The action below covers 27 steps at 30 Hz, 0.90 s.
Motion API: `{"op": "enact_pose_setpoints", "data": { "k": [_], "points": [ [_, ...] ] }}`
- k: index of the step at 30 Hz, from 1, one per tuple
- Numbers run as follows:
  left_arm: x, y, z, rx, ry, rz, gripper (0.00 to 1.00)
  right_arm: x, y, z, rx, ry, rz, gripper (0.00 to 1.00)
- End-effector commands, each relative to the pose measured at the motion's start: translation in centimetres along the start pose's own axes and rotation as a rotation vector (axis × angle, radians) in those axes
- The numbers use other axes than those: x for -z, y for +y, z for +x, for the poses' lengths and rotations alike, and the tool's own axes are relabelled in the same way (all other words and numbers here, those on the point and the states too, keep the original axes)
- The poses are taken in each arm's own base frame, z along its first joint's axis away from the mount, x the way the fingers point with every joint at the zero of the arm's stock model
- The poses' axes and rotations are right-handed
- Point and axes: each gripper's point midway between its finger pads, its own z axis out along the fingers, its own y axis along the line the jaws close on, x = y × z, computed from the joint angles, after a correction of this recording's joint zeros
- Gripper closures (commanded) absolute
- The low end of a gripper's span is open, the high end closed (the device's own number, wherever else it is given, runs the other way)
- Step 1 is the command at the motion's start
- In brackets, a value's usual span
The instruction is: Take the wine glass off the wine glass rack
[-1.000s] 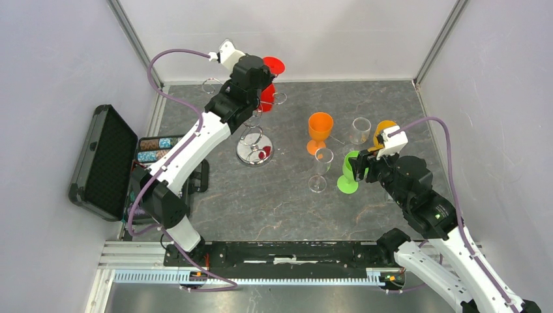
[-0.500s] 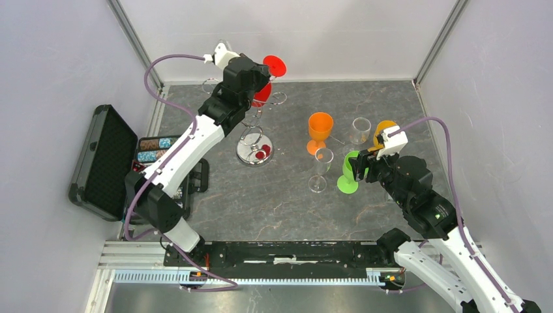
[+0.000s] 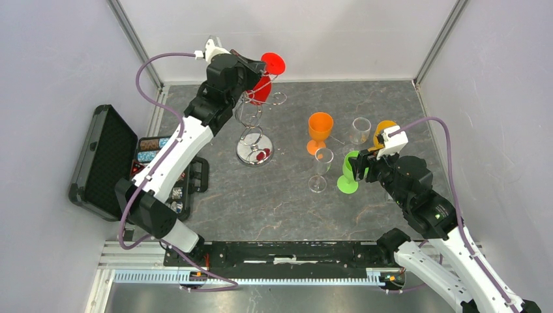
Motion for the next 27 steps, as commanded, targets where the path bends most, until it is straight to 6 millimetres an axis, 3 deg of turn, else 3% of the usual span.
{"op": "enact_pose_setpoints", "data": {
  "k": [1,13,20,27],
  "points": [
    [0.3,-2.1,0.5,0.050,0.069,0.091,0.98,-0.2,0.2,-0.9,-0.023,-0.041,-0.009,0.30],
    [1.6,-3.4,2.2,0.020,0.182,0.182,0.98,-0.2,0.4,-0.9,-0.027,-0.042,-0.015,0.30],
    [1.4,-2.1,1.5,0.015,0.173,0.153,0.98,-0.4,0.5,-0.7,-0.028,-0.038,-0.019,0.30],
    [2.9,-2.1,1.0,0.003,0.185,0.176,0.98,-0.5,0.5,-0.7,-0.032,-0.038,-0.020,0.30]
  ]
}}
